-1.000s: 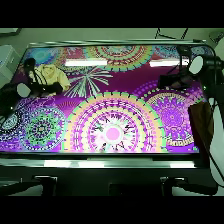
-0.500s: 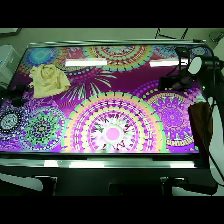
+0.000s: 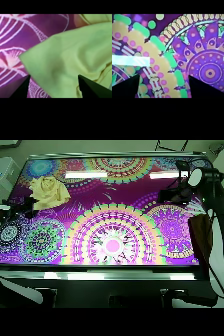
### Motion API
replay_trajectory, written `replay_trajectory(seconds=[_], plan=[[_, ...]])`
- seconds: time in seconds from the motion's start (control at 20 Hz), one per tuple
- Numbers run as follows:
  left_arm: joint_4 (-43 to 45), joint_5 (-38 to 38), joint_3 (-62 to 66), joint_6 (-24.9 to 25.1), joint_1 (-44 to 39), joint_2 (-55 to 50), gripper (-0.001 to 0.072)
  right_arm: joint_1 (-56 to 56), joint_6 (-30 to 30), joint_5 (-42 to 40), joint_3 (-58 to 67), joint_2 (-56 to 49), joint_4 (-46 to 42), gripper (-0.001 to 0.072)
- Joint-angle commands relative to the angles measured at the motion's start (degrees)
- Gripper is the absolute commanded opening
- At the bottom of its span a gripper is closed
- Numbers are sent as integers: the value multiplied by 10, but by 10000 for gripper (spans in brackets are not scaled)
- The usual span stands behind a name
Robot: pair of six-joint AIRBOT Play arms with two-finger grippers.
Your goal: Fold the clothes and pants, and hang the long-sleeved shirts on hangers.
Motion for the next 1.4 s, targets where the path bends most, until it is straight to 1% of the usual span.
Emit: replay_trajectory(seconds=[0.0, 0.2, 0.25, 0.3, 0.35, 0.4, 0.45, 0.5, 0.55, 0.6, 0.65, 0.7, 0.75, 0.8, 0.85, 0.9, 1.0, 1.1, 1.15, 1.3, 1.35], plan=[[-44, 106, -1, 8, -38, -22, 708, 1, 4, 10, 0, 0, 6, 682], [-70, 207, 0, 7, -75, -24, 704, 1, 9, 21, 0, 0, 6, 682], [-70, 219, 0, 8, -82, -25, 663, 1, 14, 21, 0, 0, 6, 682], [-69, 215, -1, 8, -88, -25, 468, 1, 17, 21, 0, 0, 7, 682], [-69, 197, -1, 8, -94, -24, 177, 1, 17, 20, 0, 0, 8, 682], [-69, 172, -1, 8, -99, -23, 26, 1, 17, 18, 1, 0, 8, 682], [-69, 149, -1, 21, -102, -17, 25, 1, 17, 18, 1, 0, 8, 682], [-69, 130, -1, 58, -105, -4, 24, 1, 16, 21, 1, 1, 8, 682], [-68, 116, -1, 120, -109, 19, 23, 1, 14, 24, 1, 3, 7, 682], [-68, 102, -1, 197, -115, 49, 23, 1, 4, 30, 1, 9, 6, 682], [-68, 76, -1, 285, -121, 87, 23, 1, -8, 34, 1, 18, 1, 682], [-68, 27, -1, 378, -131, 137, 23, 1, -17, 34, 1, 31, -10, 682], [-67, -37, -1, 449, -145, 190, 22, 1, -21, 31, 1, 45, -26, 682], [-67, -92, -1, 485, -164, 236, 23, 0, -23, 23, 1, 60, -46, 682], [-67, -130, -4, 499, -189, 281, 23, 0, -23, 10, 1, 77, -66, 682], [-67, -153, -13, 499, -224, 323, 23, 0, -22, -2, 1, 94, -81, 682], [-67, -159, -48, 497, -314, 384, 23, 0, -1, -16, 1, 134, -106, 682], [-67, -155, -83, 489, -423, 398, 23, 0, 26, -19, 1, 176, -134, 682], [-67, -130, -104, 462, -483, 390, 23, 0, 37, -22, 1, 196, -147, 682], [-67, 10, -152, 349, -663, 340, 24, 0, 54, -41, 1, 253, -176, 682], [-67, 51, -151, 325, -721, 311, 24, 0, 54, -46, 1, 267, -181, 682]])
